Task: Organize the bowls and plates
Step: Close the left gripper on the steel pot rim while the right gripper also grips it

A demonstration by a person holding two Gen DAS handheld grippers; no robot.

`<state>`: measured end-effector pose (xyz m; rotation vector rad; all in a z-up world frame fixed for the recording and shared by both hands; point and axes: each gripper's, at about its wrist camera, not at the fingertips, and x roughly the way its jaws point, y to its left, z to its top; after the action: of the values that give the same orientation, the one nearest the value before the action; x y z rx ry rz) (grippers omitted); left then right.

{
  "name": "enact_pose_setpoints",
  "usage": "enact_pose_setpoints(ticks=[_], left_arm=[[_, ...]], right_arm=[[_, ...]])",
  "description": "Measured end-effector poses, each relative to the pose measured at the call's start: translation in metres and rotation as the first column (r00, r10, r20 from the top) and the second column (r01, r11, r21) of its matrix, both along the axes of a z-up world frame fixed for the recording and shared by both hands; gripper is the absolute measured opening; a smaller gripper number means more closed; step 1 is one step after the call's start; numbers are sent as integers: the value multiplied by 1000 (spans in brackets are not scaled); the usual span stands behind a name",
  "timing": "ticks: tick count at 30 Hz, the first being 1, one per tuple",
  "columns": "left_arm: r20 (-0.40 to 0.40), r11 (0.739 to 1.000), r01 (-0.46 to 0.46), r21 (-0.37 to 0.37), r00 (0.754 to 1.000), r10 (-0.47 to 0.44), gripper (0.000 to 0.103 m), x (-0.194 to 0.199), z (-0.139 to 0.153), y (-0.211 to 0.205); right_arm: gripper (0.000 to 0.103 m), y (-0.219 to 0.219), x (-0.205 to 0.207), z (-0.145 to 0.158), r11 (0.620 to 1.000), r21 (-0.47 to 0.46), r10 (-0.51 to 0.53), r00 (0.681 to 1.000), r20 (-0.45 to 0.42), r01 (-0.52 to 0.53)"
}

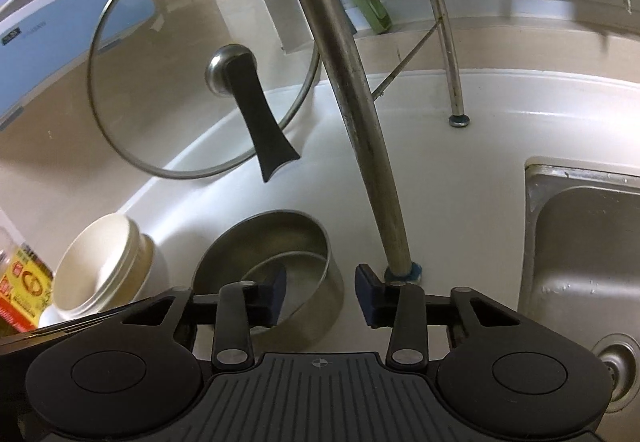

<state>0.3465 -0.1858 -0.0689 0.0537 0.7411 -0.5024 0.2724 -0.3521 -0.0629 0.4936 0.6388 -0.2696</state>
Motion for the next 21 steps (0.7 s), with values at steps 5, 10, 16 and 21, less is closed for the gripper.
enact_pose_setpoints(ticks=[5, 10, 16, 21], left_arm=[[4, 1000, 4, 10, 1000, -4, 29, 8, -6, -8], [3, 1000, -1, 20, 1000, 1, 27, 12, -12, -12], [1, 1000, 2, 27, 1000, -2, 19, 16, -17, -16], [0, 1000, 12, 26, 1000, -12, 13, 16, -19, -17]], right_arm=[[28, -4, 14, -8, 1000, -5, -5, 1000, -6, 5], [21, -5, 20, -15, 1000, -3, -9, 1000, -16, 8], [12, -5, 23, -19, 1000, -27, 2, 1000, -17, -2], [11, -2, 23, -19, 999, -50, 13, 1000, -16, -13]])
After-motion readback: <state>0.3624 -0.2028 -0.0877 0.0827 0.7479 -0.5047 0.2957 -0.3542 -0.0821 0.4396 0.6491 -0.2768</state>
